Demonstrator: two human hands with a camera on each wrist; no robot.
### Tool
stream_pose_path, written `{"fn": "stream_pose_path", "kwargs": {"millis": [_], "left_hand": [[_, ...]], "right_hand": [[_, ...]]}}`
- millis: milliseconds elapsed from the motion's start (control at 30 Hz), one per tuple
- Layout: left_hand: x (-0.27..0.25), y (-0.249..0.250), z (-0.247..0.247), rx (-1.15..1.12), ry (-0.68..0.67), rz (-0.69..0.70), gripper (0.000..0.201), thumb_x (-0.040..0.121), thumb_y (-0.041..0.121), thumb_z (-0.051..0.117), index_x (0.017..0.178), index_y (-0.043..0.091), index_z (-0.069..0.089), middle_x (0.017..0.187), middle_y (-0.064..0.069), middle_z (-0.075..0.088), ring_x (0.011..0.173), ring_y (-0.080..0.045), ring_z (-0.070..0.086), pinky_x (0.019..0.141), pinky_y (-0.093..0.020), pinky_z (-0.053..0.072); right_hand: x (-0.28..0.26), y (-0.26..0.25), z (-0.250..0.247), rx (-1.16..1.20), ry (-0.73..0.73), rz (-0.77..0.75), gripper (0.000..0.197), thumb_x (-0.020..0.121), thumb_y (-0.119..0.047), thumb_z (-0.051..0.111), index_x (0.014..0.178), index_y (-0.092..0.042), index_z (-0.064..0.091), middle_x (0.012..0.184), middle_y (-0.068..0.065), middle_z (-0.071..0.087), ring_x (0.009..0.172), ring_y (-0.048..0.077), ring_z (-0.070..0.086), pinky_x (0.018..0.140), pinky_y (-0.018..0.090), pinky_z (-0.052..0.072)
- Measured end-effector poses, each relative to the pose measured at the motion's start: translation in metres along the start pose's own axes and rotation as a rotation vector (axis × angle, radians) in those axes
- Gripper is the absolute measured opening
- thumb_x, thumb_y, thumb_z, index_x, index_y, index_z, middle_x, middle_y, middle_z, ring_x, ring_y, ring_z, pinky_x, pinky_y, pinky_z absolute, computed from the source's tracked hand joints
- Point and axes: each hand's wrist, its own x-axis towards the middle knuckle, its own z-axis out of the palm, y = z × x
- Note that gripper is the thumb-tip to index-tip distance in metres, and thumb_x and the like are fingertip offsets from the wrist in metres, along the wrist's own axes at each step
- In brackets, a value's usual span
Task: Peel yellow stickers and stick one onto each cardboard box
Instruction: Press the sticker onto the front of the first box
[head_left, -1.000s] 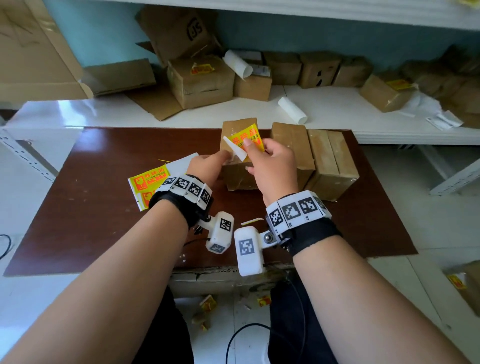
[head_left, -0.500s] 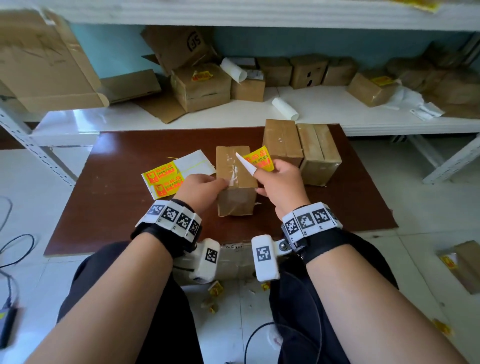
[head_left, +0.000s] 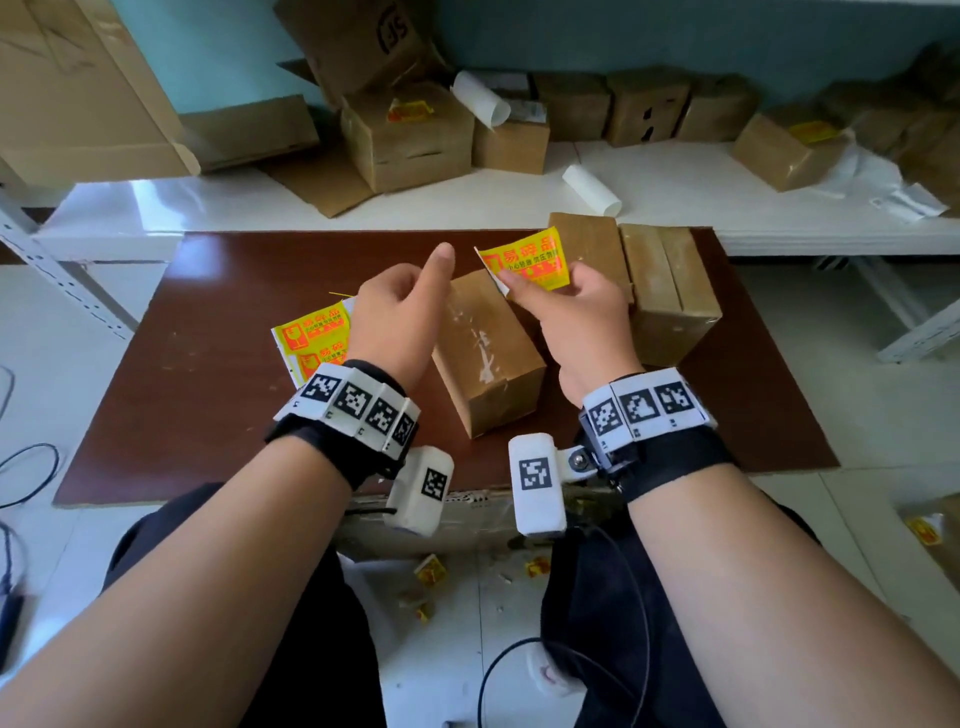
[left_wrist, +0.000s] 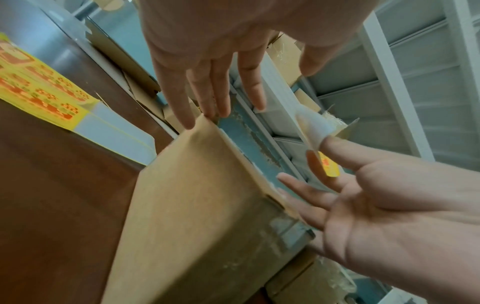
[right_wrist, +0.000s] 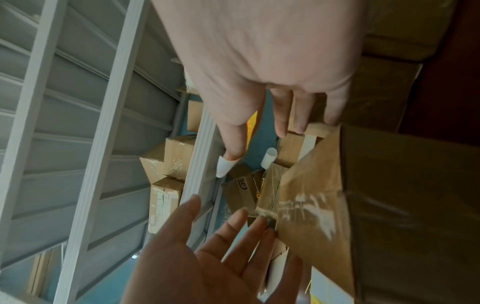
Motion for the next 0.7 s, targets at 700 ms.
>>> {"fn": "stream_pose_path", "kwargs": {"millis": [700], "left_hand": [[0.006, -0.015, 0.018, 0.017, -0.073, 0.094, 0.035, 0.093, 0.037, 0.077, 0.070, 0.011, 0.074, 0.083, 0.003, 0.076, 0.080, -0.008, 0.071, 0.074, -0.033, 0.054]], "right_hand": [[0.001, 0.020, 0.027, 0.017, 0.117, -0.019, 0.019, 0.086, -0.036, 0.091, 0.089, -0.020, 0.082, 0.087, -0.001, 0.083, 0.090, 0.024, 0.080, 0.088, 0.055, 0.066]]}}
